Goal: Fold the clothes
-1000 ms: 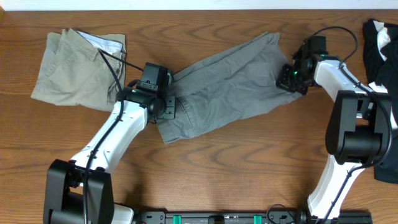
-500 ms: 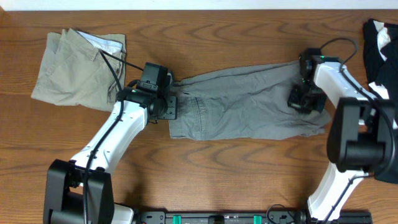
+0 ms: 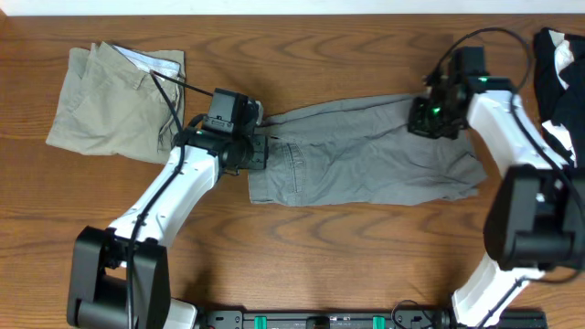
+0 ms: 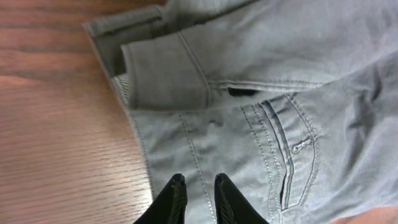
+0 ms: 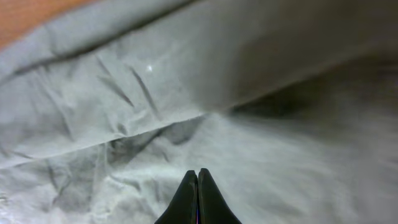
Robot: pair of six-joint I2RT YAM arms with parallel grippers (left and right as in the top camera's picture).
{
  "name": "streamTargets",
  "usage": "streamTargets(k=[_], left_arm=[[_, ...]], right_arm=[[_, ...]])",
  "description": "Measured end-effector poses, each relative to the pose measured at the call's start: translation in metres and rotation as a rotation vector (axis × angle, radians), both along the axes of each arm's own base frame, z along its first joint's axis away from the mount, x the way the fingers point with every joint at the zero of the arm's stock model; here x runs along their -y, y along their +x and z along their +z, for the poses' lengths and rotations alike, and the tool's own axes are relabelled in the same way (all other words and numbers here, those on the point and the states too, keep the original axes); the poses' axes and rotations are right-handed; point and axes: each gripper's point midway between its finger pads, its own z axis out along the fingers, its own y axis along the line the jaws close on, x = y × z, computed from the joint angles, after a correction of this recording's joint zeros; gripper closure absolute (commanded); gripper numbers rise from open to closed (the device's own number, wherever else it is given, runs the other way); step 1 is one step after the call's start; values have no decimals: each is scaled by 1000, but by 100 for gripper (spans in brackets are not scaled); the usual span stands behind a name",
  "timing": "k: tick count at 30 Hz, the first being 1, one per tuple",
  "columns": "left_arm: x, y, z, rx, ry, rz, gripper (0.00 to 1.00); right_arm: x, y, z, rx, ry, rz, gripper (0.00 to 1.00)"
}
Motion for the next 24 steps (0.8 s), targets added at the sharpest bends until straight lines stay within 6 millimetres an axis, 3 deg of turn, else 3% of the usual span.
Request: streamTargets(k=[4, 9, 13, 17, 19, 24], left_arm=[[1, -2, -6, -20, -5, -4, 81], [2, -2, -6, -22, -10, -7, 81], [3, -2, -6, -23, -15, -9, 81], [4, -3, -5, -24, -18, -11, 81], [4, -3, -5, -24, -18, -12, 76], [4, -3, -5, -23, -17, -13, 55]], right_arm=[[-21, 6, -29, -17, 22, 42, 99], [-49, 41, -43, 112, 76, 72, 99], [-61, 86, -30, 300, 127, 52, 99], [-74, 120, 3, 492, 222, 76, 99], [-82, 121, 11, 515, 272, 103, 99], [-86, 96, -3, 398, 296, 139, 99]])
